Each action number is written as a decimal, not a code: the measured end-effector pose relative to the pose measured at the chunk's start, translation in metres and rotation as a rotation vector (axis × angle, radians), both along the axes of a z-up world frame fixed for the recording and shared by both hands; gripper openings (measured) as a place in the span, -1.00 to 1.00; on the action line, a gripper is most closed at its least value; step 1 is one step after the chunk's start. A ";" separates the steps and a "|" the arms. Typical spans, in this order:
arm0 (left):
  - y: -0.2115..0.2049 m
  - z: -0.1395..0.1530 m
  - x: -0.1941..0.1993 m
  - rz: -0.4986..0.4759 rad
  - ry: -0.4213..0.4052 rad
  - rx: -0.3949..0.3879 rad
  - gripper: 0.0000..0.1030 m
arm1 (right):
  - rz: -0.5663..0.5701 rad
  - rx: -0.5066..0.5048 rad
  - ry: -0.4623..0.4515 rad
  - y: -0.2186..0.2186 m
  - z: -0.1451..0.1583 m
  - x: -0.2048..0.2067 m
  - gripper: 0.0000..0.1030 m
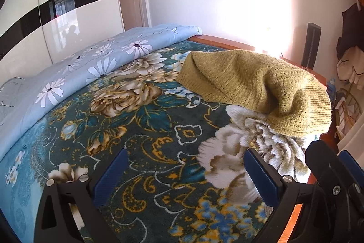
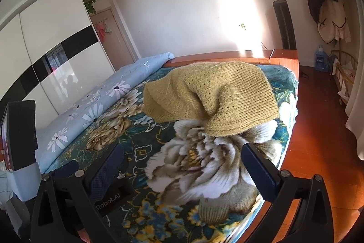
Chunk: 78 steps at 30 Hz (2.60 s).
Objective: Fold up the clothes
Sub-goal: 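Approach the crumpled mustard sweater on the bed with both tools open, then grasp the mustard sweater with the right gripper and lift it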
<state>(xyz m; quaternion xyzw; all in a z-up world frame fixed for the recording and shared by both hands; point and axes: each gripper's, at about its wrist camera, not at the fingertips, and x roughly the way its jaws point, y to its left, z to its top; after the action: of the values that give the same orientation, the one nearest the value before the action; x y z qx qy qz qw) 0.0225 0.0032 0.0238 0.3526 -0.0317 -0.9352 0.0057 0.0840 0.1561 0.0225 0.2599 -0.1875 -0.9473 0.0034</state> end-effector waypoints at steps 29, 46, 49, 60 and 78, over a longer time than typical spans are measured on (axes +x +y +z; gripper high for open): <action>-0.001 0.009 0.020 -0.039 0.090 -0.026 1.00 | 0.038 0.041 0.077 0.007 0.002 0.016 1.00; -0.076 0.022 0.036 0.057 0.212 0.355 1.00 | 0.115 0.025 0.155 0.038 -0.003 -0.021 1.00; -0.122 0.020 0.042 0.166 0.213 0.517 1.00 | 0.071 0.122 0.100 0.060 -0.011 -0.052 1.00; -0.233 -0.030 0.083 0.383 0.101 0.867 1.00 | 0.060 -0.062 -0.103 0.132 -0.057 -0.108 1.00; -0.372 -0.013 0.259 0.559 0.323 0.684 1.00 | 0.172 -0.440 -0.067 0.082 0.014 -0.095 -0.81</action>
<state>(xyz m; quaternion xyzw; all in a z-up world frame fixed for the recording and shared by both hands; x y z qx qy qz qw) 0.2817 -0.3686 0.0103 0.1791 0.3759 -0.8974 0.1457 -0.0105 0.2384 0.0364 0.2990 -0.3666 -0.8707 0.1345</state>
